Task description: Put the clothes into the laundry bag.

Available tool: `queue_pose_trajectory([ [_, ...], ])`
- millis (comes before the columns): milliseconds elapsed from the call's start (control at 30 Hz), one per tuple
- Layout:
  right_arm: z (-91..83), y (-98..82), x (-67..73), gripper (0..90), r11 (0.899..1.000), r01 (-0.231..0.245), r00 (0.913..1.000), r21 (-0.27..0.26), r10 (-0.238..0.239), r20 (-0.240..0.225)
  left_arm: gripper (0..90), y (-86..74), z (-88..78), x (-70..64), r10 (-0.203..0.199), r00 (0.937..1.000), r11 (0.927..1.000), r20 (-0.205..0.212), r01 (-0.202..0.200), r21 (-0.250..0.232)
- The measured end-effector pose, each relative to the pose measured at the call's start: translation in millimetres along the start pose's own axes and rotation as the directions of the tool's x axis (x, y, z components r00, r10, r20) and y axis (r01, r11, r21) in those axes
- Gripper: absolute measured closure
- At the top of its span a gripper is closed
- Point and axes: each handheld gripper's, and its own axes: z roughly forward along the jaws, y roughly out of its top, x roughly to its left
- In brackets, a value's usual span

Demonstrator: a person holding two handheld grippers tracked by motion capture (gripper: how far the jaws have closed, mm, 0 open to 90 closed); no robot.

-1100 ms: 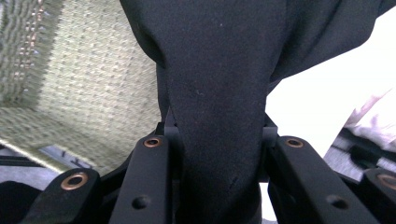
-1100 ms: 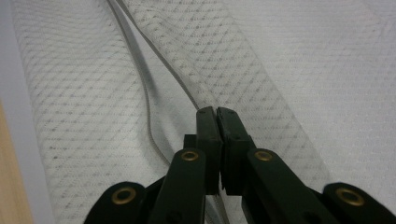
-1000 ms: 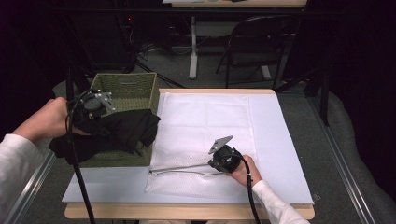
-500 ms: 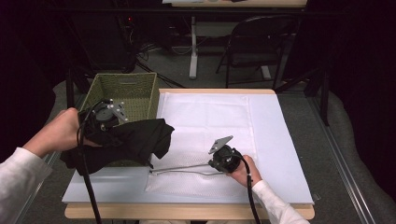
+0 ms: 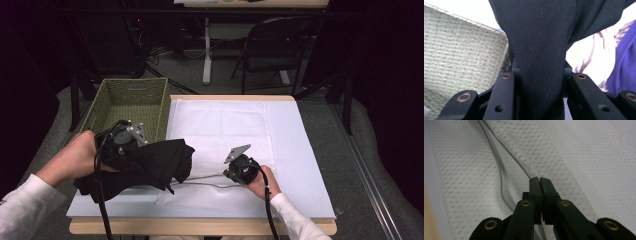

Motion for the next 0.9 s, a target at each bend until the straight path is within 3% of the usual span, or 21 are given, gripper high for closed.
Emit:
queue_pose_trajectory([
  [133,-0.6,0.4,0.9,89.0,1.0,-0.003,1.0,-0.003,0.003,0.004,69.1,2.9,6.1,-6.1,-0.011,0.9992,0.9999,0.039,0.011,0.0],
  [433,-4.5,2.0,1.7,89.1,1.0,-0.011,0.9997,-0.017,0.011,0.02,69.1,10.5,19.7,-17.3,-0.024,0.9968,0.9994,0.076,0.026,-0.022],
  [900,-13.2,6.8,1.9,89.1,0.999,-0.014,0.9991,-0.052,0.016,0.039,69.0,19.6,44.4,-31.3,-0.004,0.9915,0.9994,0.13,0.008,-0.033],
])
